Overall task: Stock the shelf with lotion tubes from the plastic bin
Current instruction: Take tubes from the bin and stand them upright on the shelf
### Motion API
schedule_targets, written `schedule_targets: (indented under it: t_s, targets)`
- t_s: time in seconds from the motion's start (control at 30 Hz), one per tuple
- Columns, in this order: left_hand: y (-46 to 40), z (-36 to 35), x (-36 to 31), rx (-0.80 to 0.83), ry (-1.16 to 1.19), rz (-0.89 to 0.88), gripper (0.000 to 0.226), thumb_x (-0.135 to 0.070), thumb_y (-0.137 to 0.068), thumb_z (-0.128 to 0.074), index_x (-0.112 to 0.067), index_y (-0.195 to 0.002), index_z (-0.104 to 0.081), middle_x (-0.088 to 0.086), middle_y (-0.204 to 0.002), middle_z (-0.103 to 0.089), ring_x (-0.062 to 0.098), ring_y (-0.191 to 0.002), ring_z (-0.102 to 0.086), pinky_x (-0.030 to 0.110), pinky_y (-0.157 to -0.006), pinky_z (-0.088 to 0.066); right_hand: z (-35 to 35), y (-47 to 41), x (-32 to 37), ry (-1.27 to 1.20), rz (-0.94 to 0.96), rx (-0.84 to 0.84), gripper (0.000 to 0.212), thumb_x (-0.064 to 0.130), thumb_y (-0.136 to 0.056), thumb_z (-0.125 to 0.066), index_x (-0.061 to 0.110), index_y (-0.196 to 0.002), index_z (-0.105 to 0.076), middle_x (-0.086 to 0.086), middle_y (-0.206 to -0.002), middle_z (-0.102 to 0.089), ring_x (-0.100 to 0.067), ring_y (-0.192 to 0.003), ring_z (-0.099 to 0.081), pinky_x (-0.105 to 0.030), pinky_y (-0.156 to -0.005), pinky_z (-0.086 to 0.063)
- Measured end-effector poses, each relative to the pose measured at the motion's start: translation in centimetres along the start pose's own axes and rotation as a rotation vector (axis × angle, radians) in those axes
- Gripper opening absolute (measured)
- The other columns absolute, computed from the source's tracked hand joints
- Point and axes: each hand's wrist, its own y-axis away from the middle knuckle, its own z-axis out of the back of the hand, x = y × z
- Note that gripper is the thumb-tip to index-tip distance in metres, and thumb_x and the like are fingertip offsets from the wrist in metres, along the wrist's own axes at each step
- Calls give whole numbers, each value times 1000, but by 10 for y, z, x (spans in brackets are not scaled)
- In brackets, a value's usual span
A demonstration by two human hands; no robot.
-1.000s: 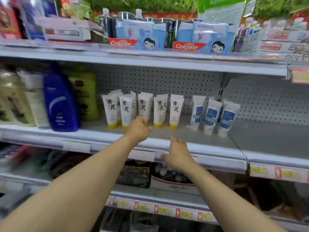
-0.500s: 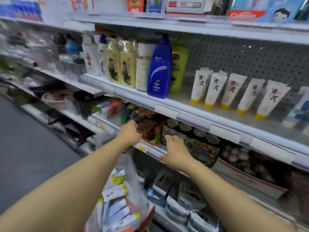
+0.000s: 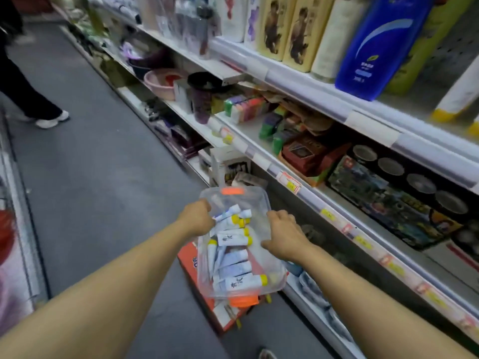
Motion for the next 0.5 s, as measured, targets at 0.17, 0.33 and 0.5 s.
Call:
schedule_targets:
  t_s: [0.17, 0.33, 0.5]
  targets:
    - [-15, -30, 22, 60, 60, 87, 44, -22, -85, -63, -7, -124, -49, 13, -126, -57, 31, -116, -54, 32, -94, -43, -28, -30, -9, 5, -7, 91, 68, 26, -85, -61, 11, -141, -25, -16, -143, -28, -35, -133, -28, -42, -108, -32]
    - [-42, -59, 29, 76, 128, 152, 40, -23, -88, -59, -8, -124, -49, 15, -127, -55, 31, -116, -53, 32, -95, -43, -51, -71, -26, -1, 8, 161, 64, 25, -85, -61, 9, -138, -28, -16, -139, -32, -35, -130, -31, -40, -106, -34]
    - [-76, -90, 33, 78, 166, 219, 31, -26, -88, -57, -12, -115, -50, 15, -118, -58, 32, -107, -57, 40, -94, -47, -77, -122, -42, -6, 34, 216, 64, 24, -83, -65, 8, -135, -31, -16, -135, -36, -34, -127, -36, -36, -104, -35]
